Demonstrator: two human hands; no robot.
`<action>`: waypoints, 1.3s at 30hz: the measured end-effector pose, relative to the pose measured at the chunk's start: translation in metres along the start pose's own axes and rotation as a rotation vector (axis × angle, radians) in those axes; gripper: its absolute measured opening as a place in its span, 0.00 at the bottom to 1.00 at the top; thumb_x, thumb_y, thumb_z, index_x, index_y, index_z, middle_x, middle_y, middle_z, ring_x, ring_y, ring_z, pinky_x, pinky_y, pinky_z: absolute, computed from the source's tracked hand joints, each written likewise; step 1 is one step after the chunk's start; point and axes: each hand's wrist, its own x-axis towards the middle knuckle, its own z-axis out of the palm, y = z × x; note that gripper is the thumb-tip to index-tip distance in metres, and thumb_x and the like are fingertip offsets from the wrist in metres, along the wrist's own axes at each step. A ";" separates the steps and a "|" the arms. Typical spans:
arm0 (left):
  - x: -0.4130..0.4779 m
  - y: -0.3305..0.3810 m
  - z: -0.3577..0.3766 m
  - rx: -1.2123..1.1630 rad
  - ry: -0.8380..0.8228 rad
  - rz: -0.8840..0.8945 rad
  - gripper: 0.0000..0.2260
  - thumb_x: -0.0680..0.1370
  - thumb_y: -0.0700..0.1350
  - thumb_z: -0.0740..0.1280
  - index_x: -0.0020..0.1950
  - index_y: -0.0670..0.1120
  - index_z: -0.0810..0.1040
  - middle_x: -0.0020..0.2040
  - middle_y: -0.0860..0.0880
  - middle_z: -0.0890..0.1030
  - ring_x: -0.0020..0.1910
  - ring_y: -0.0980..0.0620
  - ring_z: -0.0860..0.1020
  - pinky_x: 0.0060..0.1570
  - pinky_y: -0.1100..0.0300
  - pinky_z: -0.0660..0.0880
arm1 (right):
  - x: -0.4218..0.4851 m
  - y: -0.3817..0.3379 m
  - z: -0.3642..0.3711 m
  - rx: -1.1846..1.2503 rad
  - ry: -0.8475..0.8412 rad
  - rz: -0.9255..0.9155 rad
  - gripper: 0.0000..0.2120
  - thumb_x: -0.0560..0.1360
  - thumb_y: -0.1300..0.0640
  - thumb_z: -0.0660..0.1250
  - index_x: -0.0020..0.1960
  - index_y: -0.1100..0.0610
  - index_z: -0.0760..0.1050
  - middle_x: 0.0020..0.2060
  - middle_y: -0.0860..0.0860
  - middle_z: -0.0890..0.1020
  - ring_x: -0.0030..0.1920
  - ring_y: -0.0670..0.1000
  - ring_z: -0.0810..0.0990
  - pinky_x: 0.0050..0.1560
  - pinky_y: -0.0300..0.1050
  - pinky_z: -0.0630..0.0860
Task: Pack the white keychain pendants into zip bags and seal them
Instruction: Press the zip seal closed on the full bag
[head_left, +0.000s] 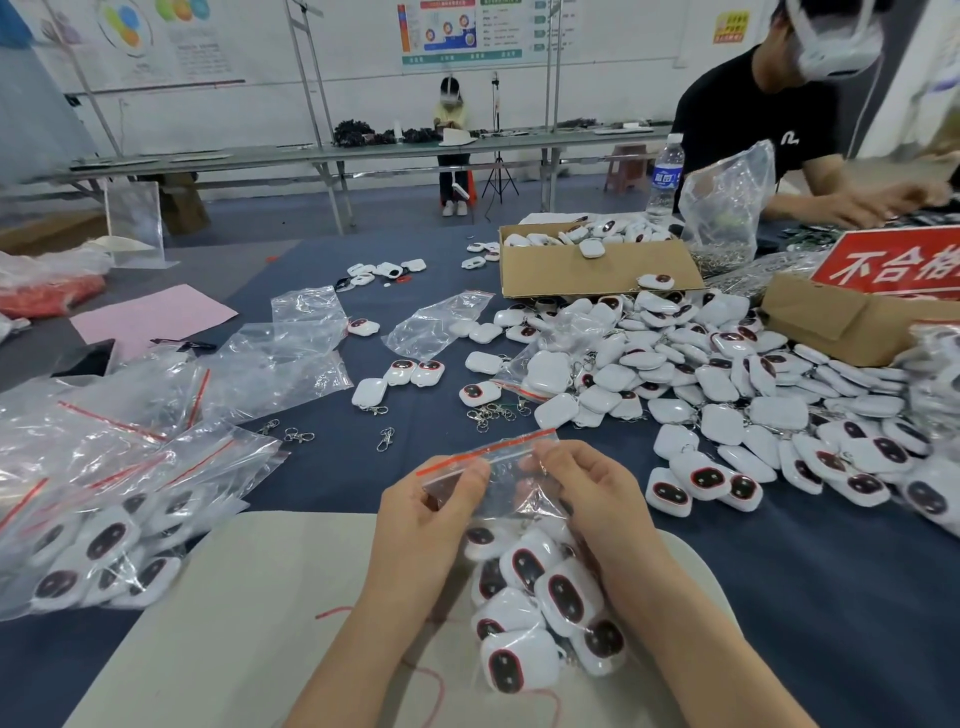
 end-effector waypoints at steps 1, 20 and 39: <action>0.000 0.000 0.000 0.002 0.001 0.002 0.05 0.80 0.49 0.71 0.47 0.55 0.86 0.42 0.53 0.87 0.39 0.58 0.84 0.38 0.70 0.76 | 0.001 0.001 0.000 -0.002 0.013 -0.014 0.10 0.79 0.52 0.69 0.44 0.56 0.84 0.45 0.58 0.87 0.43 0.56 0.86 0.47 0.51 0.81; -0.003 -0.007 -0.003 0.239 0.116 0.163 0.16 0.76 0.58 0.71 0.63 0.62 0.75 0.53 0.62 0.79 0.54 0.61 0.79 0.50 0.68 0.75 | 0.004 0.007 -0.002 -0.089 0.026 -0.187 0.10 0.81 0.57 0.67 0.42 0.51 0.83 0.43 0.54 0.87 0.47 0.56 0.86 0.50 0.47 0.83; -0.009 -0.004 0.008 0.734 0.038 0.544 0.05 0.81 0.53 0.65 0.49 0.54 0.79 0.45 0.62 0.79 0.48 0.57 0.73 0.50 0.57 0.68 | -0.001 0.007 0.001 -0.347 0.067 -0.356 0.15 0.81 0.59 0.67 0.38 0.45 0.76 0.35 0.52 0.84 0.40 0.62 0.80 0.43 0.55 0.76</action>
